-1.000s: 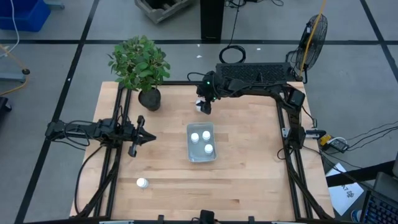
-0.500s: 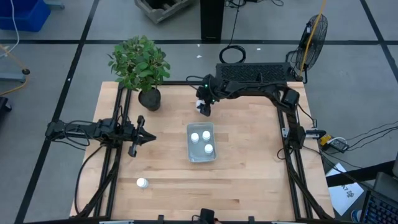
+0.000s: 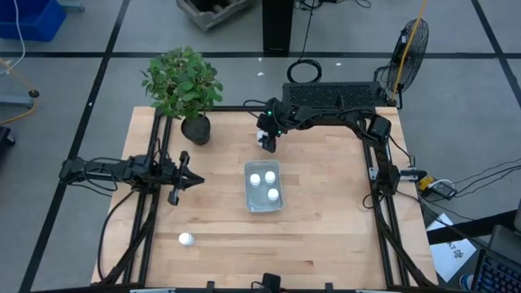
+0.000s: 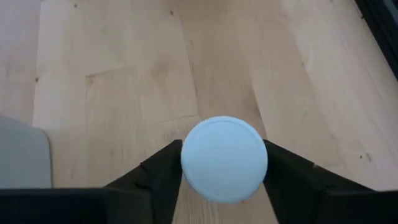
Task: Pick and place pill bottles into a basket
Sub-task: Put the white medicine bottle into the gray bin
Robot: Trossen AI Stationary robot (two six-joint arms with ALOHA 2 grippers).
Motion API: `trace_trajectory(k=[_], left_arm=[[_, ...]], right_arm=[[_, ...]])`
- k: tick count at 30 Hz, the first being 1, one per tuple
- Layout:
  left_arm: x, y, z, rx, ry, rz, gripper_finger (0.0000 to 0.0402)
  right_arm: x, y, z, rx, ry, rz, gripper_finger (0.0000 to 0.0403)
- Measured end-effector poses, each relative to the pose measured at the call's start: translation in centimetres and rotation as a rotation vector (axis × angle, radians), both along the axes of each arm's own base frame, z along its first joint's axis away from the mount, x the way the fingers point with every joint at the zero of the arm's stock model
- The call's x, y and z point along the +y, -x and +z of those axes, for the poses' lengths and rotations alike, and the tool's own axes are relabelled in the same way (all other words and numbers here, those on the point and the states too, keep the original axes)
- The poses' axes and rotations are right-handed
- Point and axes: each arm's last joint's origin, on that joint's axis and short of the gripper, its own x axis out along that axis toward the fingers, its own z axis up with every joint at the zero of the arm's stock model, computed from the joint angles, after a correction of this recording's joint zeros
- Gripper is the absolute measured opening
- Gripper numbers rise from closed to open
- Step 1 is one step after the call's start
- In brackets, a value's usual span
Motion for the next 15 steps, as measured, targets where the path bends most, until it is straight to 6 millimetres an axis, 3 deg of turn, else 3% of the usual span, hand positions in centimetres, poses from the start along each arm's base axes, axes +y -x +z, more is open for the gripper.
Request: trace_trajectory(k=[4,10,15], left_arm=[[0.0,0.0,0.0,0.000,0.000,0.000,0.0031],[0.0,0.0,0.0,0.000,0.000,0.000,0.0031],[0.0,0.0,0.0,0.000,0.000,0.000,0.0031]], right_arm=[[0.0,-0.1,0.1,-0.006,0.005,0.002,0.0153],[0.0,-0.1,0.2,-0.008,0.031,0.023,0.0153],[0.3,0.3,1.5,-0.009,0.036,0.022,0.0153]])
